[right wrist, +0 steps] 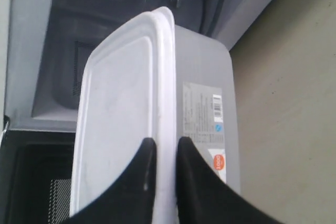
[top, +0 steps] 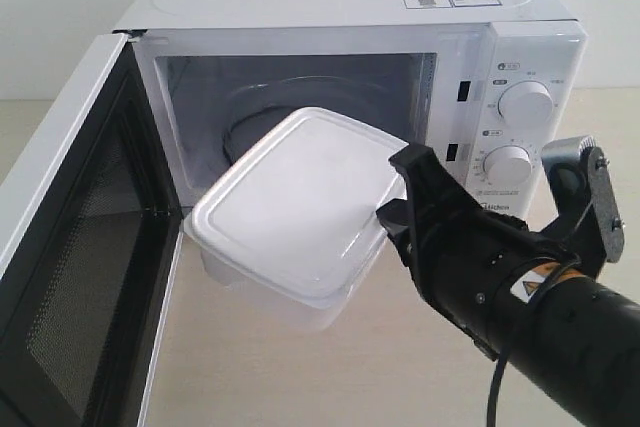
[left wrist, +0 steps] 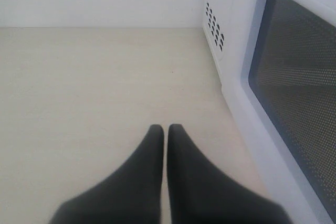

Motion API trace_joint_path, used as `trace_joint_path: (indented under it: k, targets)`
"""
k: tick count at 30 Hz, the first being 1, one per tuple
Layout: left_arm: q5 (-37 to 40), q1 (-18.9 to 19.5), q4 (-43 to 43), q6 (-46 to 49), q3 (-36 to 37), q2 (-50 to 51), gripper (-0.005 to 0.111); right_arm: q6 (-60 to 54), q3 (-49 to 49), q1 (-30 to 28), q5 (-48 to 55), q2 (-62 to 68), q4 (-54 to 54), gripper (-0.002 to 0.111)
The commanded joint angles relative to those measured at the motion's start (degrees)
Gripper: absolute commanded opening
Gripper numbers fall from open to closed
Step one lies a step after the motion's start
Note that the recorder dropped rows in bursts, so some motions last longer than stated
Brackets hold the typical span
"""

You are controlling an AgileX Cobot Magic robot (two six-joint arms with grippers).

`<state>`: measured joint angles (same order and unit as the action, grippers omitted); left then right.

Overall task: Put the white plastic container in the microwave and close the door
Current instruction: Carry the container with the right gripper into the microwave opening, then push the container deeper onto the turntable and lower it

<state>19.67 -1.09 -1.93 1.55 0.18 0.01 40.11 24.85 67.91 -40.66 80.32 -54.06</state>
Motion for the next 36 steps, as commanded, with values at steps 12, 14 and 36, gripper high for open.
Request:
trace_joint_path:
  k: [12, 14, 36]
  targets:
    - [-0.2, 0.2, -0.2, -0.7, -0.2, 0.0, 0.004, -5.5, 13.5, 0.0, -8.6, 17.3, -8.9, 0.000]
    - [-0.2, 0.2, -0.2, -0.7, -0.2, 0.0, 0.004, -7.2, 16.2, -1.0, -8.8, 19.1, -8.3, 0.000]
    - [-0.2, 0.2, -0.2, -0.7, -0.2, 0.0, 0.004, -11.6, 35.8, -11.5, -3.5, 29.1, -8.5, 0.000]
